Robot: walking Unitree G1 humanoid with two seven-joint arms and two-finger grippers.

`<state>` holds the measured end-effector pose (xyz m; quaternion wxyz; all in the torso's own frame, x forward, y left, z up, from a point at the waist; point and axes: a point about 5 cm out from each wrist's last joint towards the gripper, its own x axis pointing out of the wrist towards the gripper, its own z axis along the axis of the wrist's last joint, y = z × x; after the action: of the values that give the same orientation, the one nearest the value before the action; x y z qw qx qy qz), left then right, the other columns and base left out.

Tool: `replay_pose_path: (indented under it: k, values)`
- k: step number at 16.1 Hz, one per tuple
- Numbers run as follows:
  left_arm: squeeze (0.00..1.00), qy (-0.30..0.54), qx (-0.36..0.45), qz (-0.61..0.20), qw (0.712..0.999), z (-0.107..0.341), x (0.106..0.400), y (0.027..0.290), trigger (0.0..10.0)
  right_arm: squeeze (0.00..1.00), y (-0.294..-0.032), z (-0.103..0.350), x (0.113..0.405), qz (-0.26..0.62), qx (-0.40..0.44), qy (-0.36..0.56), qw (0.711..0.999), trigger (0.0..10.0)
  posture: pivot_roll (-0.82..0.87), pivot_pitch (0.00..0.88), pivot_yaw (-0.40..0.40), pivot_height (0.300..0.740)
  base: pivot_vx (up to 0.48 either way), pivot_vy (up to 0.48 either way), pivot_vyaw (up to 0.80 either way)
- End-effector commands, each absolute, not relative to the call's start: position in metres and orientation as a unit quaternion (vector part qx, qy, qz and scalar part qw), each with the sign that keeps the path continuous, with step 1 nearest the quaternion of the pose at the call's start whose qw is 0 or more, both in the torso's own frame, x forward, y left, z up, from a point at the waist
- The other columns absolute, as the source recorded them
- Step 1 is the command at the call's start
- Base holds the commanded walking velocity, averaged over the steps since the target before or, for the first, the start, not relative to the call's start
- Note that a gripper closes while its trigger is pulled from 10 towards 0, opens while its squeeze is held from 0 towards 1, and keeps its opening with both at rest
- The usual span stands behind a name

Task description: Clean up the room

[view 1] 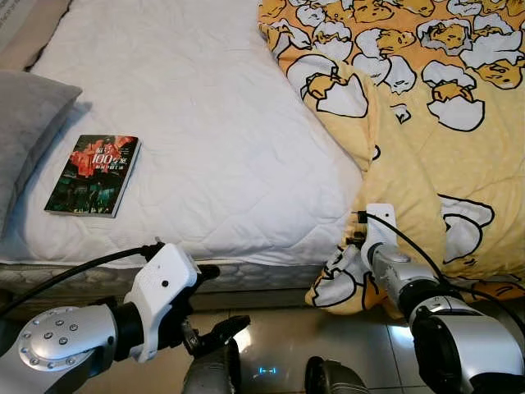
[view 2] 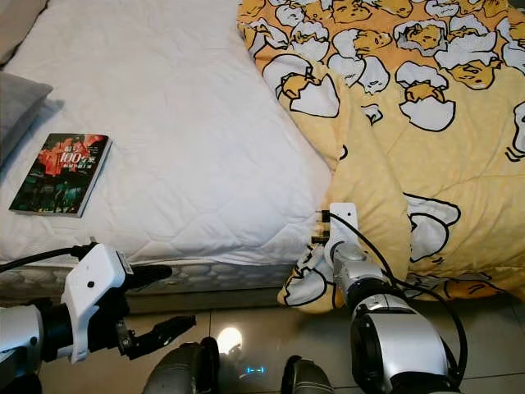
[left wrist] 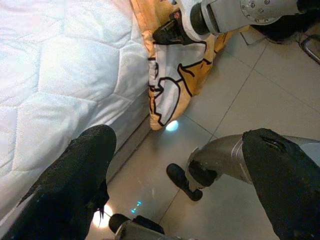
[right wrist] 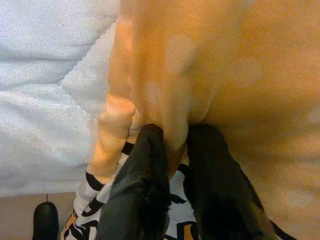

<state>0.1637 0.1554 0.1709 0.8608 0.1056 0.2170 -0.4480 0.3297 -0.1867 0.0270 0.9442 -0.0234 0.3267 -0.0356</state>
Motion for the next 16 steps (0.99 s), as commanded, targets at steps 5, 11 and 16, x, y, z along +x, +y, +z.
replay_pose_path:
  k: [5,11,16]
  values:
    - [0.00,0.220,0.098,-0.432,0.869,0.165,0.169,0.157,10.0,0.00,-0.194,0.030,0.331,-0.029,-0.009,0.315,0.949,0.0,0.23,0.157,0.023,0.740,0.000,0.000,0.00]
    - [0.00,0.205,0.081,-0.413,0.884,0.151,0.186,0.154,10.0,0.00,-0.189,0.028,0.327,0.060,-0.001,0.291,0.955,0.0,0.13,0.062,0.008,0.740,0.000,0.000,0.00]
    - [0.00,0.184,0.073,-0.412,0.889,0.141,0.206,0.146,10.0,0.00,-0.177,0.020,0.309,0.239,0.011,0.280,0.930,0.0,0.06,0.004,0.020,0.740,0.000,0.000,0.00]
